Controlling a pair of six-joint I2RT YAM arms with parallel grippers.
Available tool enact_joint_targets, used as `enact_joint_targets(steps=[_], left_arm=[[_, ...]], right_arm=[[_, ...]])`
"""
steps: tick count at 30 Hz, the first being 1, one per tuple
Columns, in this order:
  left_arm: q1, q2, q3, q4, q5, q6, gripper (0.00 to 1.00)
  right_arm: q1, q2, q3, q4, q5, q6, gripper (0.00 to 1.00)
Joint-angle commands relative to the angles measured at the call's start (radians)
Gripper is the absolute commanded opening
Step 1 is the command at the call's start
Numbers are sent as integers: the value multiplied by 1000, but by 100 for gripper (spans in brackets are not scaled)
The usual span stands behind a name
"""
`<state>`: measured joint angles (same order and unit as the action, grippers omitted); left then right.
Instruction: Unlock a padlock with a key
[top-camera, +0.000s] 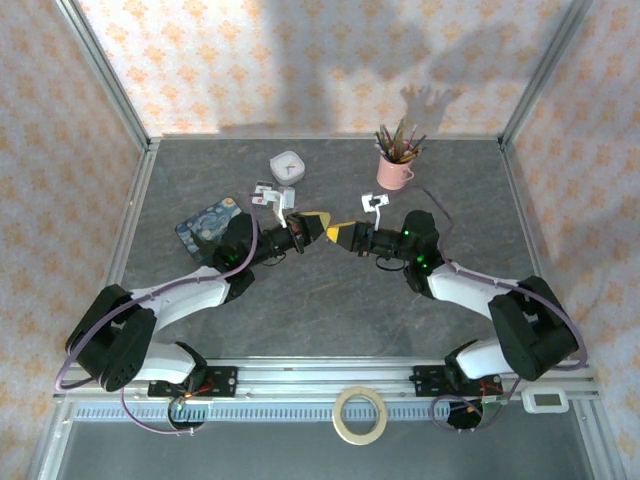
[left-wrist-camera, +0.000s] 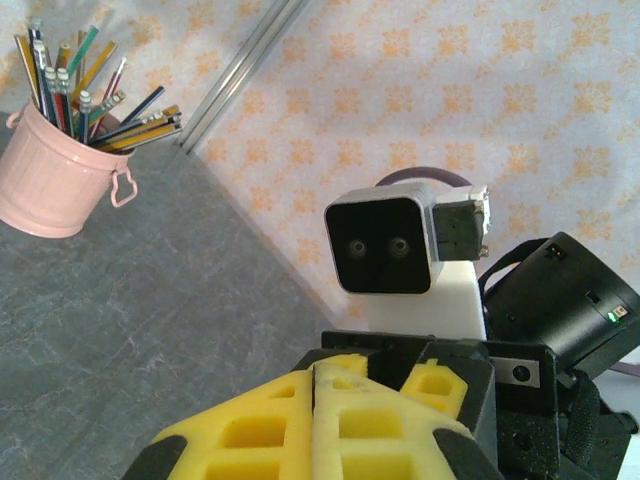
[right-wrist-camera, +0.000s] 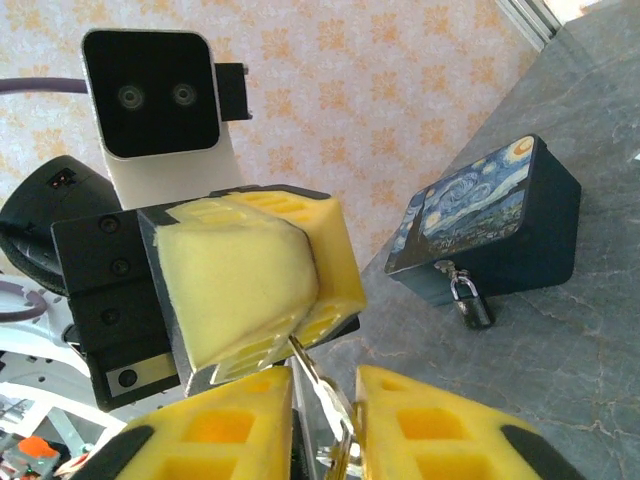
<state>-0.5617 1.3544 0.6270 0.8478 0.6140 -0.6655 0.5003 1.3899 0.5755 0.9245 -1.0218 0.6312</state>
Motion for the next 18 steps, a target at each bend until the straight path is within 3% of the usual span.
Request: enact_joint_targets(steps=[1,5,8,9,11,12,14,18], left_arm=[[9,11,7,64,27,-16,0],[9,0,2,53,11,-13,0],[18,-27,-2,5,-62,-4,2],[28,-37,-4,-18,-94,-5,17],[64,-77,-18,-73,-176,-15,59],[89,-96,-22,-109,-214,-20,69],[159,-140,-18,-228,-306,-17,77],[331,-164,48,-460,-444,15,82]], right_arm=[[0,12,-3,92,-23,19,16],[0,18,-11,100,-22,20,4],[0,18,-22,97,0,16,0],[0,17,-26,96,7,16,0],[0,9,-34,87,20,4,0],[0,5,-35,75,28,-5,0],[0,-12,-35,23,54,-44,0],[4,-47,-16,-126,118,-146,0]])
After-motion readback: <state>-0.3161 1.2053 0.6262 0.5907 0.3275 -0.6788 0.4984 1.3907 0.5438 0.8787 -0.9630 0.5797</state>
